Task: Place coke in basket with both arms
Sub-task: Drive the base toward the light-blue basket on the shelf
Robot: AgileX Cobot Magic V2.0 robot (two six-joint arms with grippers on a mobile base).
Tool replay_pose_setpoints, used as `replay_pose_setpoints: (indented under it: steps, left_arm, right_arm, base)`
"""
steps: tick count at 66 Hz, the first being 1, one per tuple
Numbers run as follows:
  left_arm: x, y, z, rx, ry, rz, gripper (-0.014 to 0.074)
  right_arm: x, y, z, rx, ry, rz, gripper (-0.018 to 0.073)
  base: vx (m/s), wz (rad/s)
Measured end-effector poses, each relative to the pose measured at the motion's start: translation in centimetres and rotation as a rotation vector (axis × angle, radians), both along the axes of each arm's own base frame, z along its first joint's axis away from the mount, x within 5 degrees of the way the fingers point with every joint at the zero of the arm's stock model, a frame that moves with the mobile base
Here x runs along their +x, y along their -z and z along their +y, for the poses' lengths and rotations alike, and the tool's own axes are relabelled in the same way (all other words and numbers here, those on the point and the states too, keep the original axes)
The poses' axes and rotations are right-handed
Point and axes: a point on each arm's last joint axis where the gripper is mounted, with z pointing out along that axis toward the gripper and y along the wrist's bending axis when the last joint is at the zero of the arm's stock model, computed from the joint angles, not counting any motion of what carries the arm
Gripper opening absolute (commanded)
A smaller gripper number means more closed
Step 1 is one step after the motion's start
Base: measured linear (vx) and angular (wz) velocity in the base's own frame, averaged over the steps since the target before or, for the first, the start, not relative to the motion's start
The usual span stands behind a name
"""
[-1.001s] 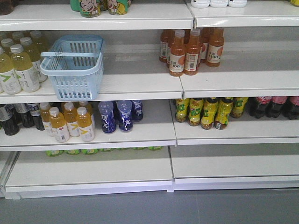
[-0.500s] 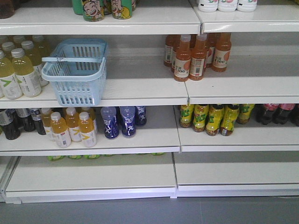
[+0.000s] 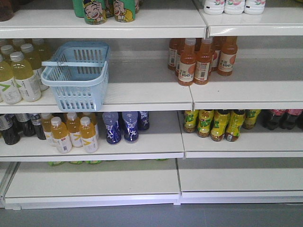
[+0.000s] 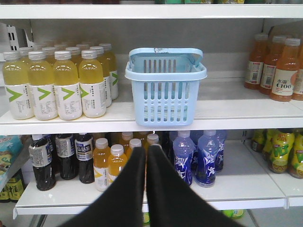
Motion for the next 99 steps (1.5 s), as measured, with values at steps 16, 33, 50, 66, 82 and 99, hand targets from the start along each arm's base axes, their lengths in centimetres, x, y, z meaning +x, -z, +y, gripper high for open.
replay_pose_setpoints:
  steps: [16,33,50,66,82,99]
  left_arm:
    - [0.0,0.0,0.0,0.0,0.0,0.0,-0.0006]
    - [0.0,0.0,0.0,0.0,0.0,0.0,-0.0006]
    - [0.0,0.0,0.0,0.0,0.0,0.0,-0.0006]
    - [0.0,0.0,0.0,0.0,0.0,0.0,-0.0006]
    - [0.0,0.0,0.0,0.0,0.0,0.0,-0.0006]
    - [0.0,0.0,0.0,0.0,0.0,0.0,-0.0006]
  right_arm:
    - [0.0,0.0,0.0,0.0,0.0,0.0,-0.0009]
    - [0.0,0.0,0.0,0.0,0.0,0.0,-0.0009]
    - [0.0,0.0,0.0,0.0,0.0,0.0,-0.0009]
    - [0.0,0.0,0.0,0.0,0.0,0.0,-0.0009]
    - [0.0,0.0,0.0,0.0,0.0,0.0,-0.0009]
    - [0.0,0.0,0.0,0.0,0.0,0.0,-0.0009]
  base:
    - [0.03,0.01]
    - [0.04,0.01]
    - [0.04,0.0]
    - [0.04,0.0]
    - [0.04,0.0]
    - [0.03,-0.01]
